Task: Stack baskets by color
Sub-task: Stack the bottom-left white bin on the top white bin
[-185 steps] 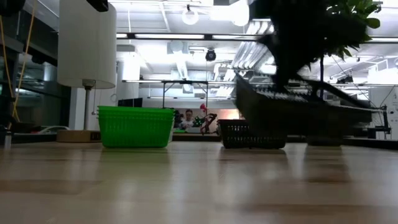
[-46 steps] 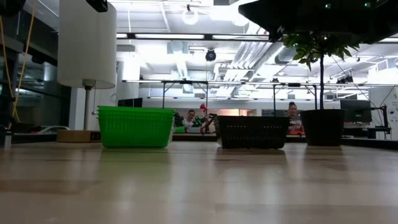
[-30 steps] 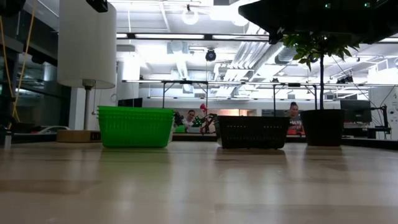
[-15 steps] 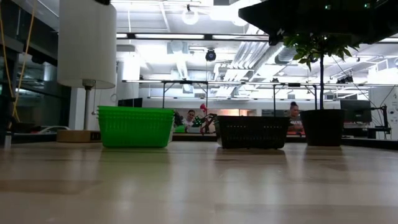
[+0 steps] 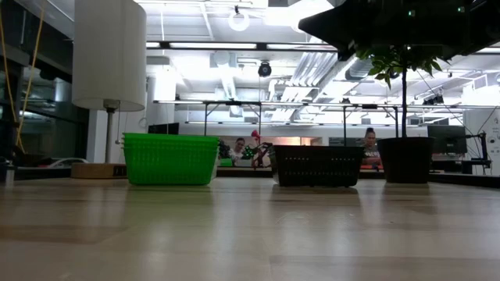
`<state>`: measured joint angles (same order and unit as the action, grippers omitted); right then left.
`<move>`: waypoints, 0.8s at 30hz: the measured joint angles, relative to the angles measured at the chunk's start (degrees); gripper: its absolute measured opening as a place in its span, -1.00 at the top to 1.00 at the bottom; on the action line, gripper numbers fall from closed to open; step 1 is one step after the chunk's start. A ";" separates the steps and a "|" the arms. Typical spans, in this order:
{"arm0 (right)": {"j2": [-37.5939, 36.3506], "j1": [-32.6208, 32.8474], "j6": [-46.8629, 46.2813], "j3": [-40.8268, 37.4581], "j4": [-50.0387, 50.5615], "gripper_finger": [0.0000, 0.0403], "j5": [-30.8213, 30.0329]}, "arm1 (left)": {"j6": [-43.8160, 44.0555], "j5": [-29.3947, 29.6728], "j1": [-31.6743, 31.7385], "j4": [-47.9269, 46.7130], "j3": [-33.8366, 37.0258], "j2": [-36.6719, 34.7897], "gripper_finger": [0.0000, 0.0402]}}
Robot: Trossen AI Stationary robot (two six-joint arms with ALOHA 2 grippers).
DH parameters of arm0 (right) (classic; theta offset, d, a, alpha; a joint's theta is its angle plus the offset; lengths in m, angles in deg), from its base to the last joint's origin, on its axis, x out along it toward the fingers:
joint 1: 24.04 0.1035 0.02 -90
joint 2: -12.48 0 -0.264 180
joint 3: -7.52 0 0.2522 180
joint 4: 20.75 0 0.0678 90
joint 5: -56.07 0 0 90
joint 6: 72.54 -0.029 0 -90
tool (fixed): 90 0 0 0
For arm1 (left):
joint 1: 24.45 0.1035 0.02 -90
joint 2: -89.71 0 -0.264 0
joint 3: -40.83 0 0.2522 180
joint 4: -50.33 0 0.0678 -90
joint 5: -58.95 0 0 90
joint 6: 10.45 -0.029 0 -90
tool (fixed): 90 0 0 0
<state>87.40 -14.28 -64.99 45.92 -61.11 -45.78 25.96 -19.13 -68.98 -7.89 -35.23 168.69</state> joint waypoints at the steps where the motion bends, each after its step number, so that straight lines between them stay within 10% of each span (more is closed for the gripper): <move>1: 0.00 0.00 0.00 0.00 0.34 1.00 -0.02 | 1.63 0.04 -1.12 -0.42 0.00 0.42 0.05; 24: 0.02 -0.02 -0.06 0.00 3.14 1.00 -4.24 | 12.83 0.49 -8.61 -12.54 0.07 17.73 0.05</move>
<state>87.42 -14.31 -65.05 45.92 -57.97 -50.02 38.79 -18.64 -77.59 -20.43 -35.17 186.42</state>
